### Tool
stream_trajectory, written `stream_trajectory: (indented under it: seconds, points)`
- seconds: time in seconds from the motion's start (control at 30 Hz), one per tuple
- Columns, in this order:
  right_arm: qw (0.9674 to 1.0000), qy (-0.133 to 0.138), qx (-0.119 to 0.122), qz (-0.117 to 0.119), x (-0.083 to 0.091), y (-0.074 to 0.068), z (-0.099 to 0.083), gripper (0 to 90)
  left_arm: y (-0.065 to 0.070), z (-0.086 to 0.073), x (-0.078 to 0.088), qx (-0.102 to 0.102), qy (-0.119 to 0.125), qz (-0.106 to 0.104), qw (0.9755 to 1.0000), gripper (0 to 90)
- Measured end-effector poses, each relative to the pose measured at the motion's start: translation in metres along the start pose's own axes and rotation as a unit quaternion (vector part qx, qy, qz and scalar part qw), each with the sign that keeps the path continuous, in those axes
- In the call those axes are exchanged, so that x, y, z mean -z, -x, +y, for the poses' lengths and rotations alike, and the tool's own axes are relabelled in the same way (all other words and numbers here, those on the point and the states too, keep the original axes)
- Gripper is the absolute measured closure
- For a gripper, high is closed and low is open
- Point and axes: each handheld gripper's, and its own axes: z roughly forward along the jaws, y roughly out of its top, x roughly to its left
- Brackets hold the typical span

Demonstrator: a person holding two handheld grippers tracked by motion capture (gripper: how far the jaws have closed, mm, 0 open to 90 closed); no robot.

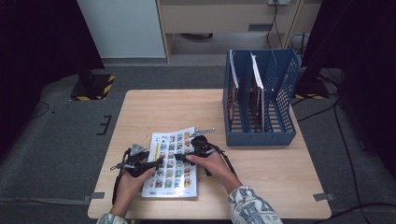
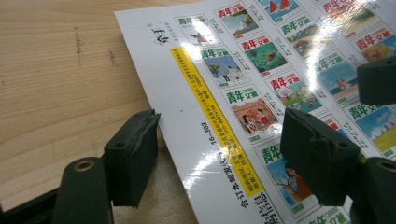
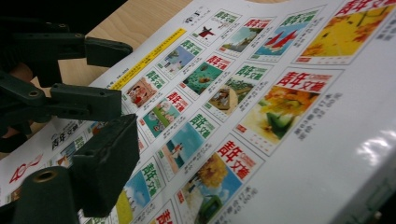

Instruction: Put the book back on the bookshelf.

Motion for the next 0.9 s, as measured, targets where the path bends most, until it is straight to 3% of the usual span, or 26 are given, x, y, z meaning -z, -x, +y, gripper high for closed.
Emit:
stream_trajectory:
  seconds: [0.17, 0.67, 0.9]
  points:
    - [0.9998, -0.014, 0.004, -0.011, 0.002, -0.001, 0.003, 20.8, 0.001, 0.0, 0.0, 0.003, 0.002, 0.001, 1.0, 27.0]
    - [0.9997, -0.02, 0.011, -0.007, 0.006, -0.017, 0.02, 19.9, 0.0, 0.0, 0.0, 0.007, 0.002, 0.001, 1.0, 26.6]
    - [0.9994, -0.031, 0.018, -0.006, -0.001, -0.02, 0.027, 23.2, -0.001, -0.001, 0.0, 0.007, 0.001, 0.001, 1.0, 26.4]
